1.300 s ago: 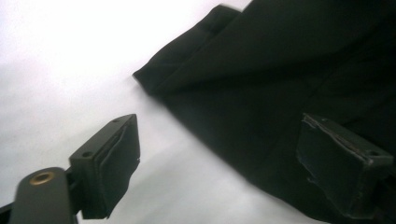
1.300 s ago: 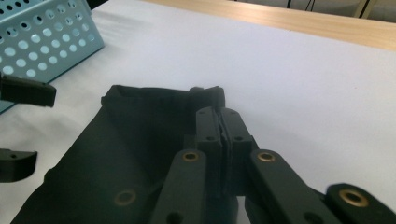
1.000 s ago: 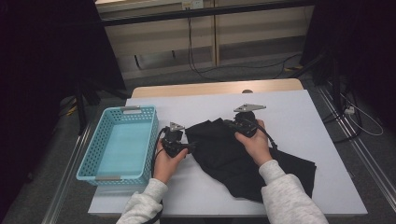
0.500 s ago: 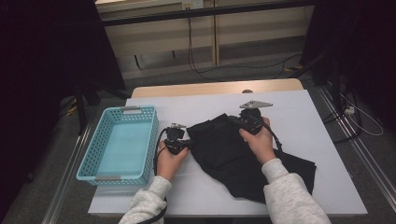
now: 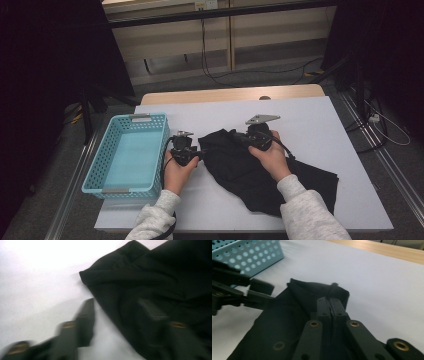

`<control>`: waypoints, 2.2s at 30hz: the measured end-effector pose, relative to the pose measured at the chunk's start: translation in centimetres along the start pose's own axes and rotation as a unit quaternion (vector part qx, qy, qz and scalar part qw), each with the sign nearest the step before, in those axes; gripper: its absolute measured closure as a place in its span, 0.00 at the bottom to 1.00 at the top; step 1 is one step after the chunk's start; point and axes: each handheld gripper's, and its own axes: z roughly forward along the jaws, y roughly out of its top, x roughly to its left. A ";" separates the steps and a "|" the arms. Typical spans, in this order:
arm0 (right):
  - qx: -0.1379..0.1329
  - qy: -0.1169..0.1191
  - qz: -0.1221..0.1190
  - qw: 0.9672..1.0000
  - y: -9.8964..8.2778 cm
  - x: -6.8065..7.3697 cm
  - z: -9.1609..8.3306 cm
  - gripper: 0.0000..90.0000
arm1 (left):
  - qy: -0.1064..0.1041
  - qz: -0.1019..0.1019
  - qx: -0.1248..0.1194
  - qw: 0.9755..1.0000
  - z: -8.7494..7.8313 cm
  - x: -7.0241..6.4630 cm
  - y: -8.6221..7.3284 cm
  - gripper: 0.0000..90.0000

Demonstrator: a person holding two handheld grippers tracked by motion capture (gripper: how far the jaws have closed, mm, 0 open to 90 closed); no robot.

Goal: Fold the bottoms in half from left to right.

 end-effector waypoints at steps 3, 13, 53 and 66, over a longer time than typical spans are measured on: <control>0.001 0.012 -0.005 1.000 0.1 0.7 -0.1 0.98 | 0.003 0.025 -0.022 0.999 0.3 -0.1 0.3 0.34; -0.033 0.004 0.010 0.999 2.0 0.1 -1.3 0.98 | -0.002 0.045 -0.031 0.998 1.1 -0.4 0.9 0.25; 0.041 0.006 0.046 0.998 -0.3 -1.5 3.8 0.98 | -0.004 0.055 -0.032 0.998 -0.3 -1.0 0.5 0.19; 0.045 -0.023 0.019 0.999 -0.3 -1.9 2.7 0.67 | -0.003 0.054 -0.031 0.998 -0.5 -0.5 0.4 0.19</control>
